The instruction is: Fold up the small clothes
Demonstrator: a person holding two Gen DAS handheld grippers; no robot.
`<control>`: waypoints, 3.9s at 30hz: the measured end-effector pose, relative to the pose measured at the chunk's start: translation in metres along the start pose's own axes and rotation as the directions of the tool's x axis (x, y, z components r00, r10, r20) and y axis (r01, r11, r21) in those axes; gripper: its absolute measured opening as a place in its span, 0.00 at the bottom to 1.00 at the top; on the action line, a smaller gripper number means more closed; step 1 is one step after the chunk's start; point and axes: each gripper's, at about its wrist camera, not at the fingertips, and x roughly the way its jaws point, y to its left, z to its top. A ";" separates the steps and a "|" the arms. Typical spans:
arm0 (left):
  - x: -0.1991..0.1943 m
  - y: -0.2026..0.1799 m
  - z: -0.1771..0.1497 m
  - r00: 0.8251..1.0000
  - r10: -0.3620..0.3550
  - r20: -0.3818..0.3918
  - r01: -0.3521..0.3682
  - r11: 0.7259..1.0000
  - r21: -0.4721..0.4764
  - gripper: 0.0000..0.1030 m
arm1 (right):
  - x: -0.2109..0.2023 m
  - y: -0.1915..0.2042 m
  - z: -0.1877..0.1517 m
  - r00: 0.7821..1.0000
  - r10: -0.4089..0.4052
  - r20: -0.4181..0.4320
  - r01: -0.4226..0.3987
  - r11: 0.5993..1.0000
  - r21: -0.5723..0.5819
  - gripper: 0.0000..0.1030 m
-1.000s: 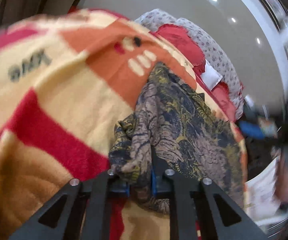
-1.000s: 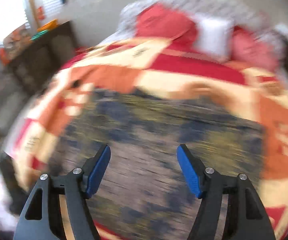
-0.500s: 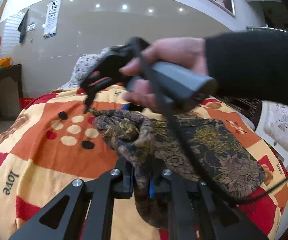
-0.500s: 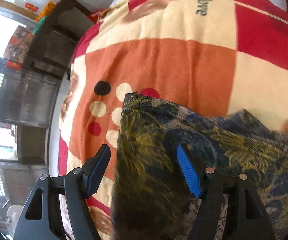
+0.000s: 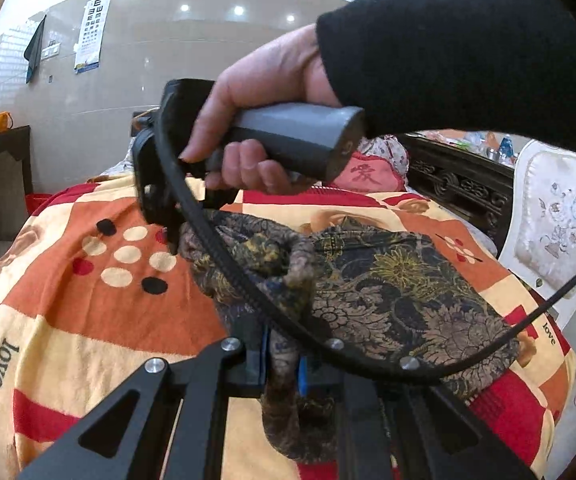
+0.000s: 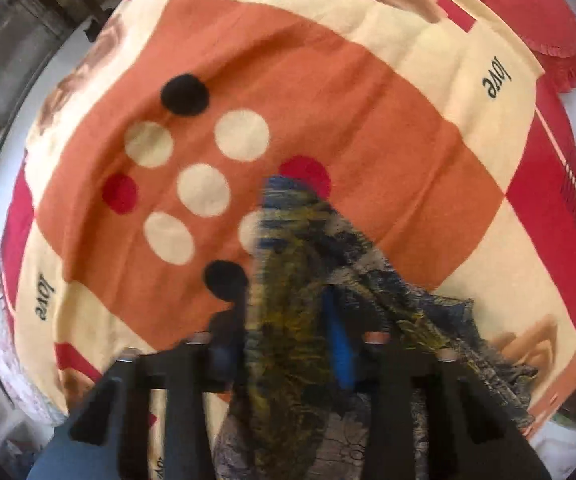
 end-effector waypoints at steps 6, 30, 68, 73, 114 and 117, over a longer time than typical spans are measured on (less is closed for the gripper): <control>0.001 0.008 0.000 1.000 -0.012 -0.016 0.011 0.999 -0.044 0.10 | -0.009 -0.019 -0.014 0.999 0.031 0.042 -0.032 0.999 0.025 0.27; 0.023 -0.129 0.011 0.971 -0.209 -0.119 0.228 0.959 0.168 0.10 | -0.047 -0.190 -0.123 0.982 0.110 0.152 -0.145 0.959 0.242 0.25; 0.060 -0.258 -0.054 0.889 -0.307 -0.338 0.408 0.868 0.284 0.14 | 0.000 -0.306 -0.271 0.972 0.100 0.213 -0.184 0.888 0.421 0.32; 0.035 -0.238 -0.058 0.880 -0.321 -0.351 0.432 0.848 0.307 0.36 | -0.030 -0.316 -0.305 0.898 0.108 0.427 -0.318 0.830 0.458 0.33; 0.257 -0.153 0.055 0.928 -0.021 -0.372 0.024 1.000 0.003 0.54 | 0.010 -0.261 -0.303 0.755 -0.390 0.527 -0.111 0.716 0.689 0.28; 0.259 -0.150 0.047 0.937 -0.046 -0.347 0.043 0.999 -0.015 0.57 | 0.019 -0.262 -0.313 0.736 -0.382 0.559 -0.150 0.713 0.685 0.28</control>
